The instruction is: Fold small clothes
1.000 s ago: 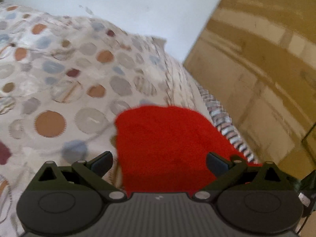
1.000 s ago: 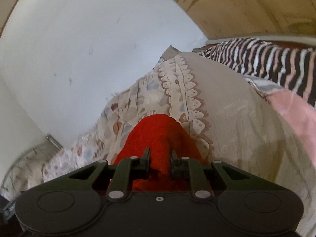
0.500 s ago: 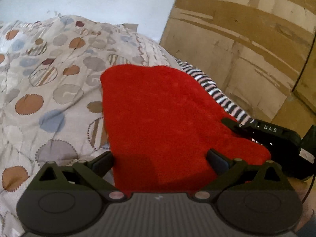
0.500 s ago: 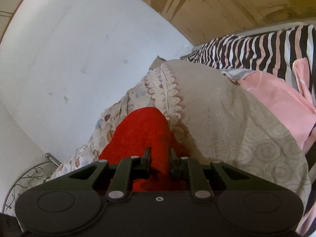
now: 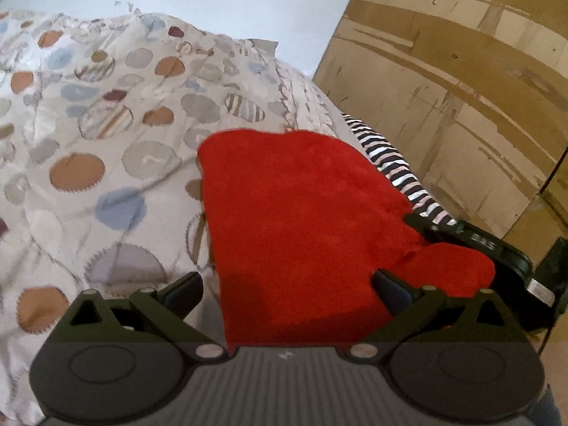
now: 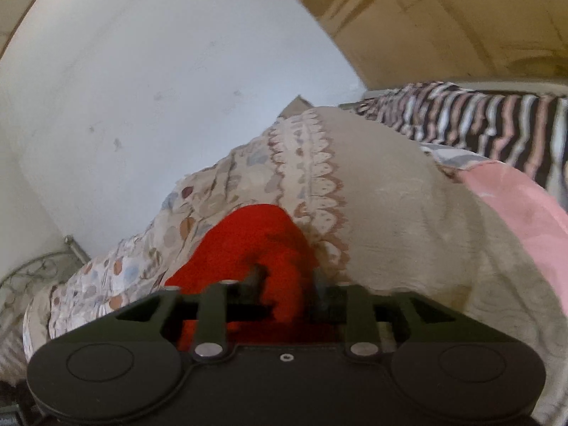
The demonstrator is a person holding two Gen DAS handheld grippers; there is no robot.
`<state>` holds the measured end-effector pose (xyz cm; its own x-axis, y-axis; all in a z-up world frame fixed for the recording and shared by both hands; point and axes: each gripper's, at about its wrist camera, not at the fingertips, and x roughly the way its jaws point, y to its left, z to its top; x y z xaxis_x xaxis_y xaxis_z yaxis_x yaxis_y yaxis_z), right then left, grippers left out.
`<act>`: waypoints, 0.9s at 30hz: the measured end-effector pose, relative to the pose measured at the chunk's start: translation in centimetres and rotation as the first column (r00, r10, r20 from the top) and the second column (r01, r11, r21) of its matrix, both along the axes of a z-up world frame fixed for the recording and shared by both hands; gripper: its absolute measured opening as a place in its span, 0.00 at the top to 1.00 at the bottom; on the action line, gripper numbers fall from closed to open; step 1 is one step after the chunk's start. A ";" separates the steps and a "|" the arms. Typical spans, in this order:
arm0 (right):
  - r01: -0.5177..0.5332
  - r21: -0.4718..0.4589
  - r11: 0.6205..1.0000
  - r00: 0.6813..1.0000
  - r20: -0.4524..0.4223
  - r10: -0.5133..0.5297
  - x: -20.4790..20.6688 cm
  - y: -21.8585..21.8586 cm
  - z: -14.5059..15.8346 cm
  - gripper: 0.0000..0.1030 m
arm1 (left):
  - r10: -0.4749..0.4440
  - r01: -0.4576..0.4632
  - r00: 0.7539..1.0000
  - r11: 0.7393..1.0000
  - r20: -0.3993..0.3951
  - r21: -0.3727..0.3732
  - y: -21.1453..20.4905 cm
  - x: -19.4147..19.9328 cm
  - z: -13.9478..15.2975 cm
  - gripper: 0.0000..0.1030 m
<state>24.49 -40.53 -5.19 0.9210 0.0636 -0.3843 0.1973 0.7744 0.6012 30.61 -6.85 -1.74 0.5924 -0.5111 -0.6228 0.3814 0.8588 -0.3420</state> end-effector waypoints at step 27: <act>0.108 -0.295 0.950 0.994 0.057 -0.095 -6.7 6.0 -2.1 0.12 | 0.064 -0.055 0.997 0.980 0.044 -0.192 3.5 -4.6 -3.6 0.00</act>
<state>17.75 -34.54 -7.29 0.9322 -0.1420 -0.3330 0.2639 0.8962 0.3565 26.05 -3.38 -5.30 0.6532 -0.5804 -0.4864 0.3522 0.8014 -0.4834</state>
